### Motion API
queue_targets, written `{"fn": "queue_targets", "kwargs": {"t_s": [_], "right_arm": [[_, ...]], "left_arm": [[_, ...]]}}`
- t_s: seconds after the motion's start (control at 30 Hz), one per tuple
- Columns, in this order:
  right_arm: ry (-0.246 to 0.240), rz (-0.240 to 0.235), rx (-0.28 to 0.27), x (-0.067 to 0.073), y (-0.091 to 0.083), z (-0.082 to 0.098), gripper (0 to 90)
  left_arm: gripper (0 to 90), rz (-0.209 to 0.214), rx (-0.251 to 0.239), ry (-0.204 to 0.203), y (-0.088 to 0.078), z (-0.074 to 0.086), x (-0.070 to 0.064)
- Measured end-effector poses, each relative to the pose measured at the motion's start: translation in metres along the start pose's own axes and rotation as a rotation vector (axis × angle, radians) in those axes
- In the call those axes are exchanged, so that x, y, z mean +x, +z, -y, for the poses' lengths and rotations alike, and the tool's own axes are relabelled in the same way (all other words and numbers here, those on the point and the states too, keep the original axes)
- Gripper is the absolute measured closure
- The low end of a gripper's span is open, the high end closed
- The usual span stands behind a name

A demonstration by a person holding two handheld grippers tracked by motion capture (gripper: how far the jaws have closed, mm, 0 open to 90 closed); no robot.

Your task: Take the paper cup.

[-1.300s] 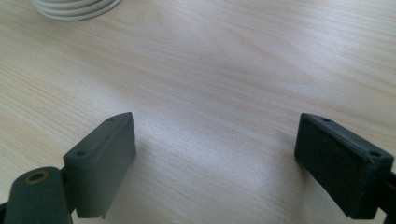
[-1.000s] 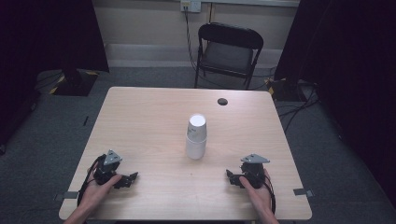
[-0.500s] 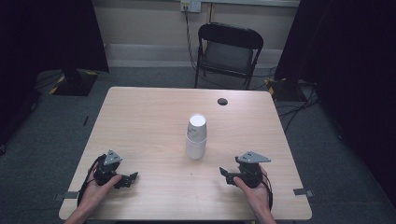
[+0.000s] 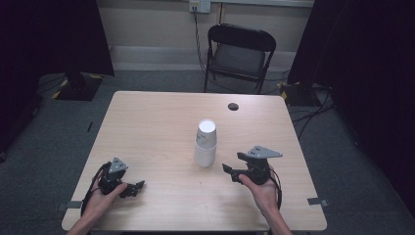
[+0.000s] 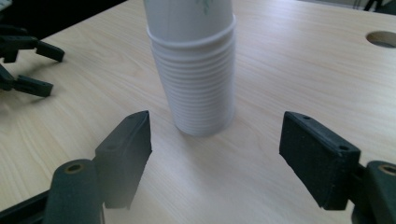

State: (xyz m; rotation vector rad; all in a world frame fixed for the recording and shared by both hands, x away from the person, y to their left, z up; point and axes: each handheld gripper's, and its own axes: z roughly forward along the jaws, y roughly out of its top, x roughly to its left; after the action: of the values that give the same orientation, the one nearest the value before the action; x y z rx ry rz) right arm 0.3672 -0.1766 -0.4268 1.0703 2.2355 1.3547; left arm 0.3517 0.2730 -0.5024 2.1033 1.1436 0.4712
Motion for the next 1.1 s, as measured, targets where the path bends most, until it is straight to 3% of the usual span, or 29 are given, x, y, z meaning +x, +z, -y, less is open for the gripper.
{"fn": "queue_targets", "kwargs": {"t_s": [0.27, 0.8, 1.1], "right_arm": [[-0.025, -0.026, -0.037, 0.004, 0.012, -0.020, 15.1], [-0.089, -0.075, -0.095, 0.008, 0.037, -0.063, 13.8], [-0.101, -0.067, -0.112, 0.007, 0.048, -0.079, 13.9]], "left_arm": [[0.0, 0.000, 0.000, 0.001, 0.000, 0.000, 0.000], [0.0, 0.000, 0.000, 0.000, 0.000, 0.000, 0.000], [0.0, 0.001, 0.000, 0.000, 0.000, 0.000, 0.000]]}}
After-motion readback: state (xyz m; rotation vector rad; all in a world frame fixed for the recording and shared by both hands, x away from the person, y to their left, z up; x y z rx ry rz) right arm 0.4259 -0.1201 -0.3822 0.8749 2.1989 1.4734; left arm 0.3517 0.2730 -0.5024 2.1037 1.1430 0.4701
